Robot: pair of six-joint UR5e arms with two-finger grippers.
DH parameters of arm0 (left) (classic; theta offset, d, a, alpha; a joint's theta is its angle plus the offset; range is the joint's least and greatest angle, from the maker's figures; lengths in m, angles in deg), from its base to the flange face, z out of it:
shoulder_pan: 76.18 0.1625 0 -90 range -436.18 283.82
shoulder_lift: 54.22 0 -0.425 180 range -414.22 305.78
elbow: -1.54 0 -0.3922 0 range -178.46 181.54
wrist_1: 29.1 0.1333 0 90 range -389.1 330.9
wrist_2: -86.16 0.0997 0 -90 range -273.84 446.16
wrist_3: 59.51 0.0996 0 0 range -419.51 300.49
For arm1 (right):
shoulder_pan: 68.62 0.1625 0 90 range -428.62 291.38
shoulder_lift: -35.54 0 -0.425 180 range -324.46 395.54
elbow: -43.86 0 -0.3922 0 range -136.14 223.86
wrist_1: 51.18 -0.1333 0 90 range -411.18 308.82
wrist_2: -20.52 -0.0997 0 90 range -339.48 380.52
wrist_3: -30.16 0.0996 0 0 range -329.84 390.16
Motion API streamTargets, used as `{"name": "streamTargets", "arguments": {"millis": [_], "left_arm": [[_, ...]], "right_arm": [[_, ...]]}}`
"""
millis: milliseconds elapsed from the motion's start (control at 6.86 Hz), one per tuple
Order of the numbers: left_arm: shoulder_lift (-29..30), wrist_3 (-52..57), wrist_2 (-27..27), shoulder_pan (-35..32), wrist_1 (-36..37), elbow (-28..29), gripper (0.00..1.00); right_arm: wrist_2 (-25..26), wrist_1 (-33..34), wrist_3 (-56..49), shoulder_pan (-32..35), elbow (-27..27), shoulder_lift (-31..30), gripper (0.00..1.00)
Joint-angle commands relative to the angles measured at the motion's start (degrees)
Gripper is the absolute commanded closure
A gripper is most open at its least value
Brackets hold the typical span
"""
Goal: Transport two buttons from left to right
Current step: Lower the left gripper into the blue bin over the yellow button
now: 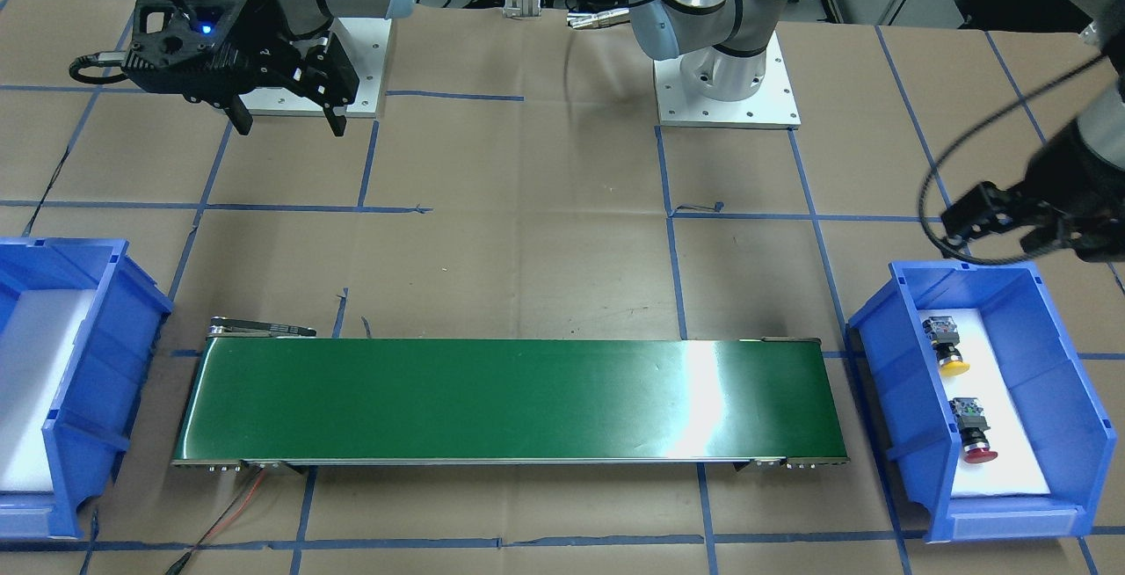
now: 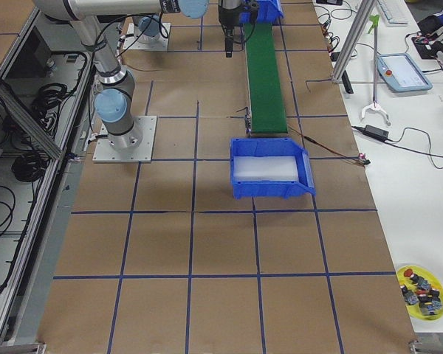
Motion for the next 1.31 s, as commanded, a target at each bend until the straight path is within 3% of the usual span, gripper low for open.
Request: {"name": "streamTargets", "arguments": {"millis": [0, 583, 1167], "left_arm": [[3.6, 6.5, 0.2, 5.8, 3.0, -0.1, 0.0], [8.6, 8.5, -0.4, 6.2, 11.8, -4.0, 0.0], [13.8, 11.3, -0.6, 6.3, 26.4, -12.3, 0.01]], "right_arm": [[-0.1, 0.0, 0.0, 0.0, 0.0, 0.0, 0.0], [-0.1, -0.1, 0.0, 0.0, -0.1, 0.0, 0.0], [-0.1, -0.1, 0.0, 0.0, -0.1, 0.0, 0.0]]}}
